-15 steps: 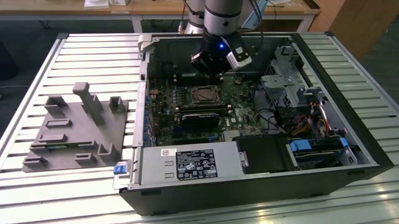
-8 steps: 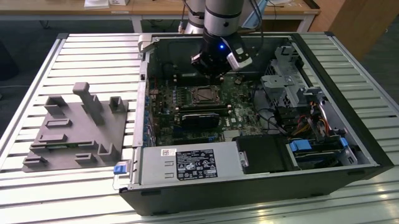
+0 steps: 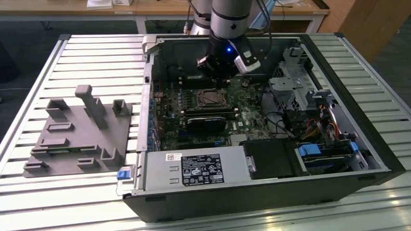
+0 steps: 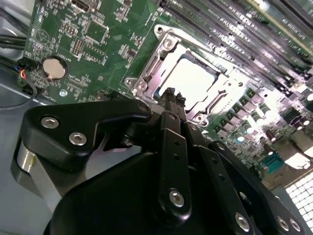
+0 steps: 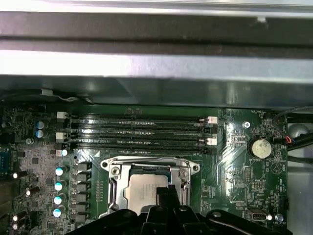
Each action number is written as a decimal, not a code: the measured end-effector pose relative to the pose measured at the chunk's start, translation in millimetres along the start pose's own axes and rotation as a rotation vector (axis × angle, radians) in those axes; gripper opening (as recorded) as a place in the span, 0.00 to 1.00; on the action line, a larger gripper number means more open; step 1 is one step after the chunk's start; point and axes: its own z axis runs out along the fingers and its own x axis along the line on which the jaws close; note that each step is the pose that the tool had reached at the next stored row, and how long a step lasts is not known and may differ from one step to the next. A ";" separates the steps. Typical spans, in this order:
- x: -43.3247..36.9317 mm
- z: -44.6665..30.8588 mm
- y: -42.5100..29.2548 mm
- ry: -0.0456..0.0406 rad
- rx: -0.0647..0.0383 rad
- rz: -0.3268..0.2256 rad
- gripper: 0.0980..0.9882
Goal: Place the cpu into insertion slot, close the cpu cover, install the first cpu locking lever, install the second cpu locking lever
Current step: 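Install the second cpu locking lever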
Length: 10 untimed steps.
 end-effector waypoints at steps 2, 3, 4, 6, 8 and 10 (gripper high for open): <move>0.0 -0.2 -2.4 0.0020 0.000 0.000 0.01; 0.0 -0.3 -3.6 0.0030 0.000 0.000 0.01; 0.1 -0.3 -4.7 0.0035 0.000 0.000 0.01; 0.1 -0.6 -9.0 0.0040 -0.002 0.000 0.01; 0.1 -0.8 -12.9 0.0040 -0.004 0.000 0.01; 0.2 -1.1 -17.1 0.0040 -0.005 0.000 0.01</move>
